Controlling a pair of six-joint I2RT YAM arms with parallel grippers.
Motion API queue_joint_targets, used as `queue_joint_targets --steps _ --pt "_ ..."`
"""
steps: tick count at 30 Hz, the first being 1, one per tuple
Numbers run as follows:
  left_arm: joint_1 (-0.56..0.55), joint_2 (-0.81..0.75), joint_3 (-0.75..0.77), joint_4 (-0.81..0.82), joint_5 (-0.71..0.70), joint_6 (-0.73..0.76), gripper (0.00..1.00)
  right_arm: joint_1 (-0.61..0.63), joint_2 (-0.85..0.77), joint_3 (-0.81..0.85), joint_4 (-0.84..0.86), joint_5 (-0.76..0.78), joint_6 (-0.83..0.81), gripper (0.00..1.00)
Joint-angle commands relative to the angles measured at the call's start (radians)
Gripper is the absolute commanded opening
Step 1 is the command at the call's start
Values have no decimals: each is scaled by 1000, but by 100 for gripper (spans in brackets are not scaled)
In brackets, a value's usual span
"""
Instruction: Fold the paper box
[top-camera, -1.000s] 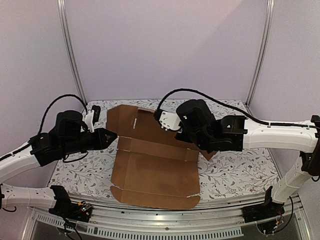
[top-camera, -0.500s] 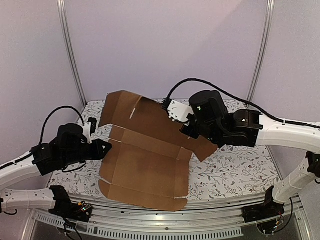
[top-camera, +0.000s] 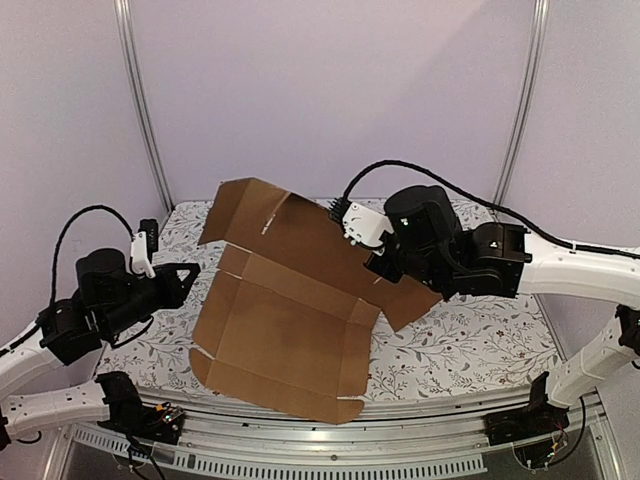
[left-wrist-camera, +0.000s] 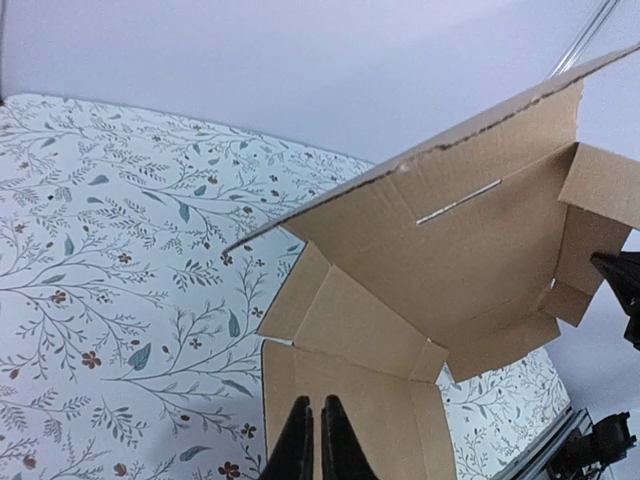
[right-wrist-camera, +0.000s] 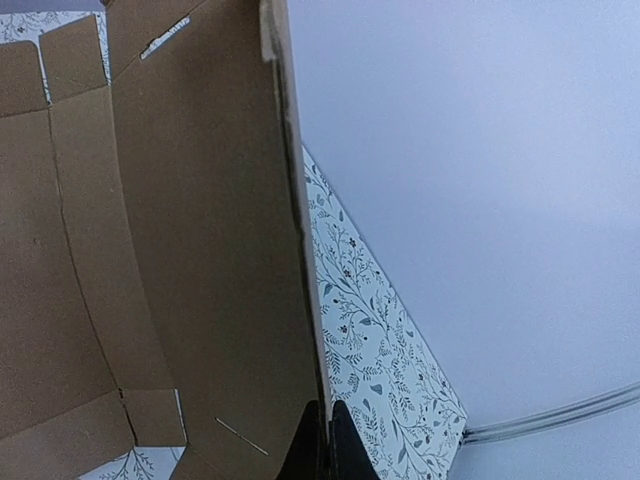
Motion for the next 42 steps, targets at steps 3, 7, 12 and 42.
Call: queue_joint_targets --steps 3,7,12,42 --pt "16 -40 -55 38 -59 25 0 -7 -48 -25 28 -35 43 0" --pt "31 -21 -83 102 -19 36 0 -8 -81 -57 51 -63 44 0" --pt "81 -5 -110 166 33 30 0 -7 -135 -110 71 -99 40 0" --pt "202 132 -98 402 519 19 0 -6 -217 -195 140 -120 17 0"
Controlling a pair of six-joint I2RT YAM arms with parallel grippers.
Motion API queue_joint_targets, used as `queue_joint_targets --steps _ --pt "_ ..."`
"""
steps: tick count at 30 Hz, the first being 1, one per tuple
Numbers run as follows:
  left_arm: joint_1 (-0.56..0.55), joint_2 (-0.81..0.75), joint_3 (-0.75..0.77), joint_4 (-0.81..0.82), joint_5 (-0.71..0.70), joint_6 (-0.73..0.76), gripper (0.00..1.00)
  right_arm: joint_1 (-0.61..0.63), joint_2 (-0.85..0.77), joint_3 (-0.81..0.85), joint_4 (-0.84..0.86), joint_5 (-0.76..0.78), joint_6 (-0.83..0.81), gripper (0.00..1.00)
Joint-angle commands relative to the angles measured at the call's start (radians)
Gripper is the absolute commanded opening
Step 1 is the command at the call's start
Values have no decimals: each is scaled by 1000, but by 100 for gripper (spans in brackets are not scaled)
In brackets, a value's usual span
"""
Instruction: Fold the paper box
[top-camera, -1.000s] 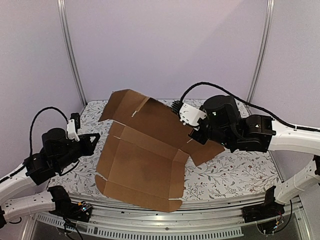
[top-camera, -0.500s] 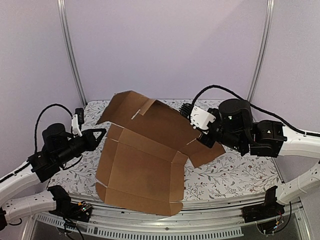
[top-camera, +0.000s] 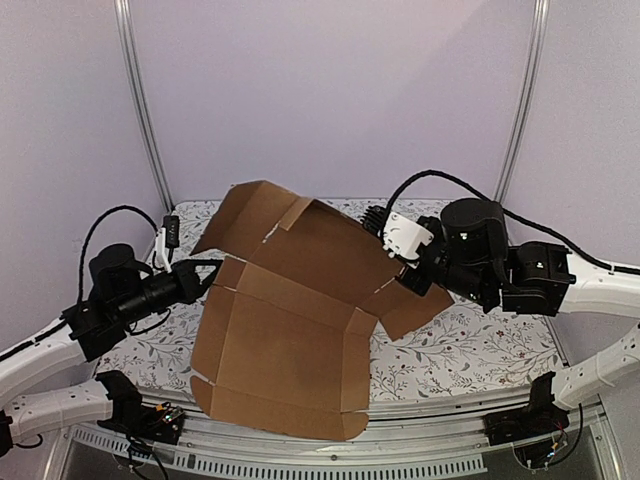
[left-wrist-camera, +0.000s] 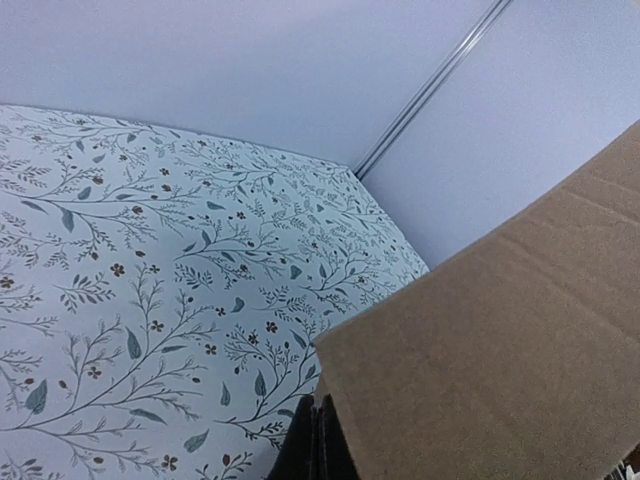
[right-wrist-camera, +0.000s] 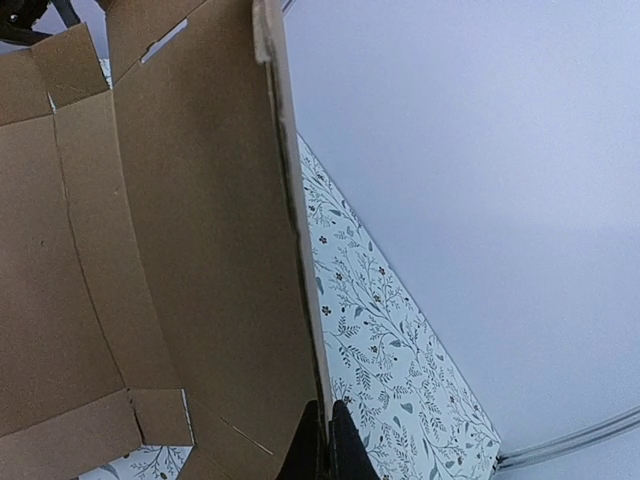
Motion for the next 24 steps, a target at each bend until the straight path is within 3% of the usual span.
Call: queue_joint_targets --steps 1,14,24 --pt "14 28 24 15 85 4 0 -6 26 24 47 29 18 0" --pt "15 93 53 -41 97 7 0 19 130 104 57 146 6 0" --pt "13 215 160 -255 29 -41 0 37 209 166 52 234 25 0"
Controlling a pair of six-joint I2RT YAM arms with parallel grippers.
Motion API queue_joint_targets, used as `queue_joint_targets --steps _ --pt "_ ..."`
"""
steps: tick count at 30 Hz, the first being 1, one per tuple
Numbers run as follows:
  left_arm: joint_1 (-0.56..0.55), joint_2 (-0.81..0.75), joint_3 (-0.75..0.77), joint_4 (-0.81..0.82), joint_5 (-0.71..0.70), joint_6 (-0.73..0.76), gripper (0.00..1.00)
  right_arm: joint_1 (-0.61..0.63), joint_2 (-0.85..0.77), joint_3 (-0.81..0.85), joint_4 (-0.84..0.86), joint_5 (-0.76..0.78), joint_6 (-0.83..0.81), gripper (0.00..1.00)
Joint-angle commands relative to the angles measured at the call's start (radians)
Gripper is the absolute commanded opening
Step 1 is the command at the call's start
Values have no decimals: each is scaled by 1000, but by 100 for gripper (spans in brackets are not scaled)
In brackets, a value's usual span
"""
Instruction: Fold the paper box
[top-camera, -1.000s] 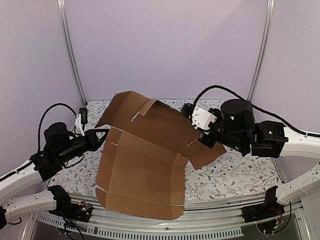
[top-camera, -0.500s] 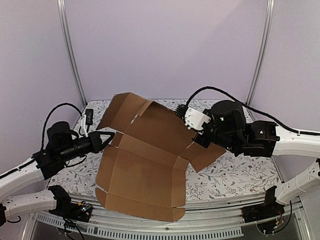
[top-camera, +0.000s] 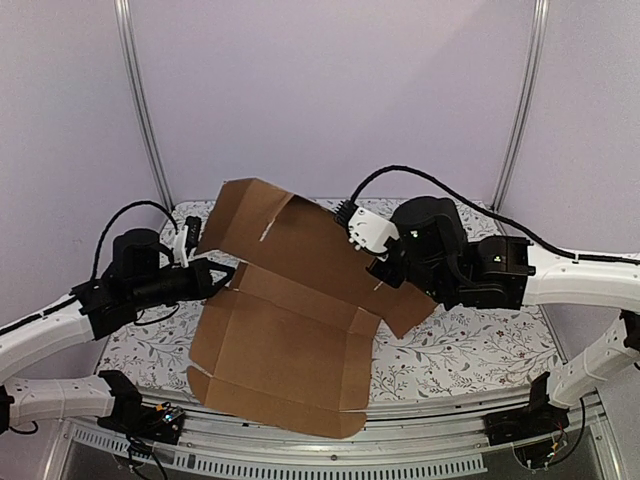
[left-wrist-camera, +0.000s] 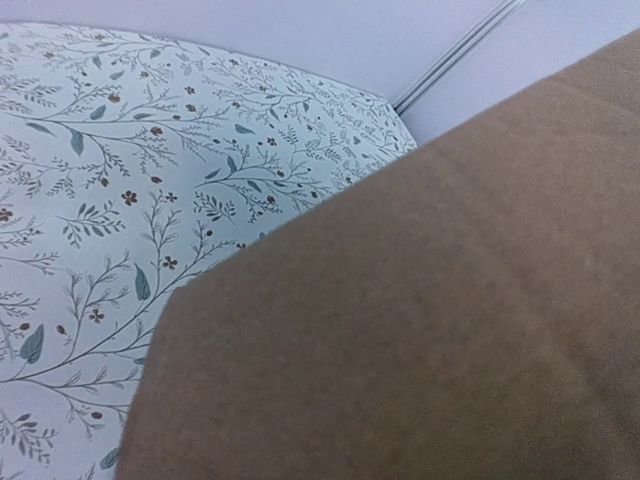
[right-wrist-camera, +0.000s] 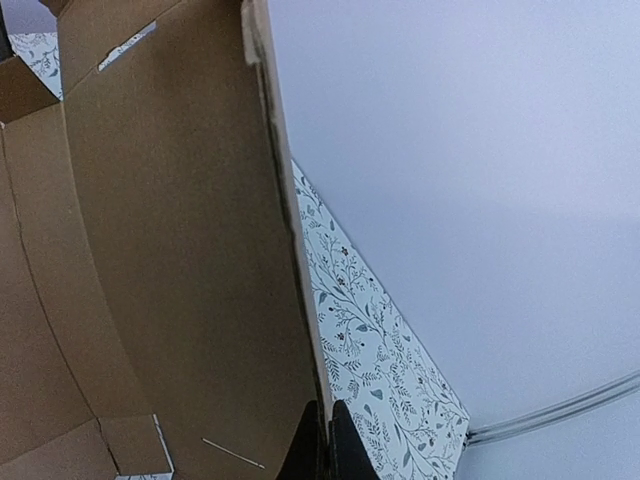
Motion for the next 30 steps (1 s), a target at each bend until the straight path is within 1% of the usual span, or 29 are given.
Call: queue_joint_targets --steps 1,8,14,20,30 --pt "12 54 48 -103 -11 -45 0 16 37 56 31 70 23 0" --pt "7 151 93 -103 17 -72 0 31 80 76 28 99 25 0" --pt "-8 244 129 -87 13 -81 0 35 96 80 24 96 50 0" --pt "-34 314 136 -36 -14 -91 0 43 103 80 9 93 60 0" --pt "-67 410 164 2 -49 -128 0 46 126 99 -21 89 74 0"
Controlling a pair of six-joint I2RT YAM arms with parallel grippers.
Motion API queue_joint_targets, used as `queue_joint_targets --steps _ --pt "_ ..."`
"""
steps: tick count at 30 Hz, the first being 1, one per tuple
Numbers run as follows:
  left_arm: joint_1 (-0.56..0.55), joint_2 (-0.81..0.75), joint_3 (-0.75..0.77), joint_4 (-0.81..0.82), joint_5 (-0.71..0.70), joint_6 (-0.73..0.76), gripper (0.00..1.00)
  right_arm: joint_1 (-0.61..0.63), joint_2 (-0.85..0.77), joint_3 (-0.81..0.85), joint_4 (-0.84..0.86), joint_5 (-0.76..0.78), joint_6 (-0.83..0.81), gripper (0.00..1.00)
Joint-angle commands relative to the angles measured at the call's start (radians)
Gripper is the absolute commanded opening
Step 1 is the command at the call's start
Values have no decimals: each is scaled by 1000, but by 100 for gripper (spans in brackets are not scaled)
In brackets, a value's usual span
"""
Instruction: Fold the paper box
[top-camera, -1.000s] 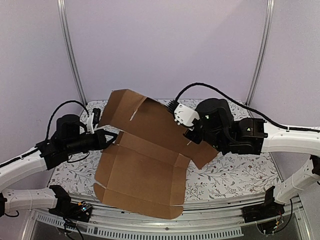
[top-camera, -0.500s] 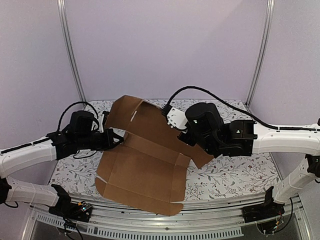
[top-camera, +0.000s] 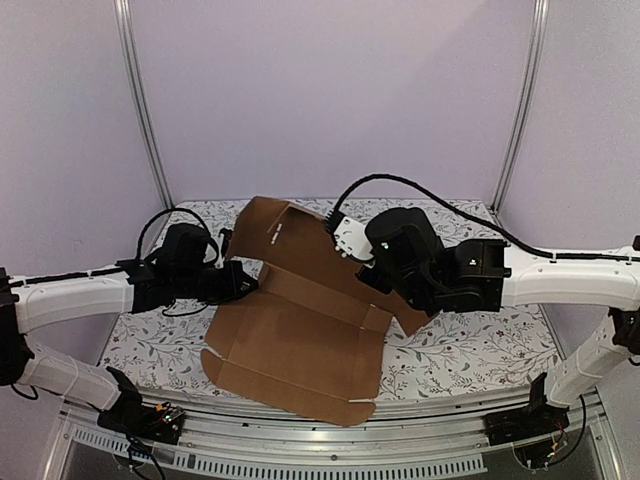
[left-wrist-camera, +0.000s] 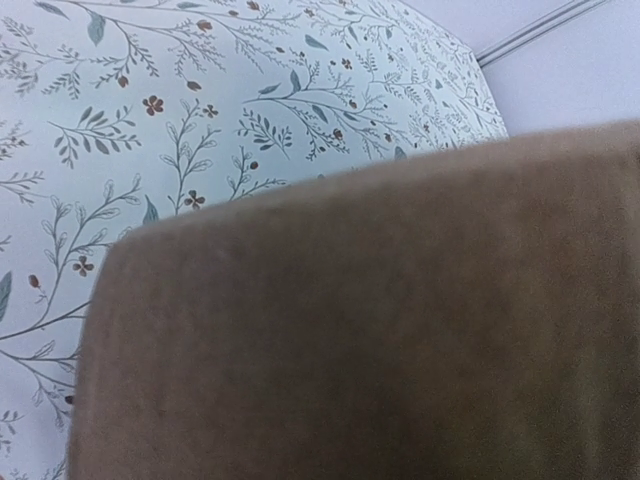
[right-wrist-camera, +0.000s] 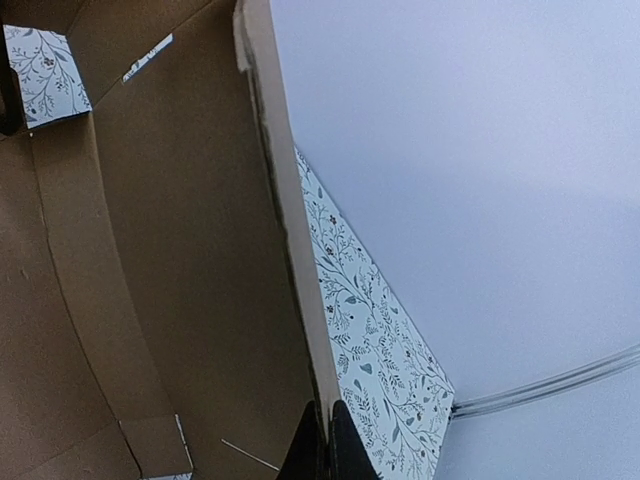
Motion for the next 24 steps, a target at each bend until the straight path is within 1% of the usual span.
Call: queue_joint_targets --steps 1,8,14,21,24 --pt "-30 37 27 41 -9 -19 0 21 30 52 23 -25 44 0" --pt "-41 86 36 65 -17 -34 0 38 98 71 -24 -20 29 0" --pt "-43 95 12 61 -12 -28 0 49 160 85 -55 37 -11 0" --pt "-43 25 -19 3 22 32 0 49 189 85 -66 46 -78 0" --pt "-42 -15 -12 -66 51 82 0 48 203 87 -67 49 -109 0"
